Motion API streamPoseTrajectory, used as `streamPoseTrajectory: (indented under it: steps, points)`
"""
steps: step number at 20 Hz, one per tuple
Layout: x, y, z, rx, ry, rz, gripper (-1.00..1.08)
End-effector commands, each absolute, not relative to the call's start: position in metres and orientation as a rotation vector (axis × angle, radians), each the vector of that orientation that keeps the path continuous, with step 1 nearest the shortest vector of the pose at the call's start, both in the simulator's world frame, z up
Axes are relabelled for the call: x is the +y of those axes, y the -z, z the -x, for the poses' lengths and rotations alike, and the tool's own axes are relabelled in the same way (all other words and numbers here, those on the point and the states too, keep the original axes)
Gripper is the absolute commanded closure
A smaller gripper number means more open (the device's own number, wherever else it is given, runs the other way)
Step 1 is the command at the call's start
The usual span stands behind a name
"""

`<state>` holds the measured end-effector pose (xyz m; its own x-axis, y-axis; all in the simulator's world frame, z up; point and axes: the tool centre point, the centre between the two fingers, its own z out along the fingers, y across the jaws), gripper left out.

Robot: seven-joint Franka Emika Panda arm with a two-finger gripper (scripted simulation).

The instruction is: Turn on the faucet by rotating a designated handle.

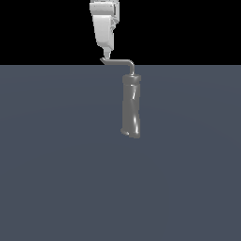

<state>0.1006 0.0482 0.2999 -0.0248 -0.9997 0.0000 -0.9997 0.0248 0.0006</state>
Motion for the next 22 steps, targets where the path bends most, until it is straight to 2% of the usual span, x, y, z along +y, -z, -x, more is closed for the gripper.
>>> streamPoseTrajectory:
  steps: [1,20,22]
  points:
    - [0.049,-0.300,-0.094,-2.249,0.001,-2.194,1.08]
    - [0.053,-0.300,-0.044,-2.249,0.000,-2.193,1.08]
    - [0.053,-0.300,-0.049,-2.252,-0.007,-2.195,1.08]
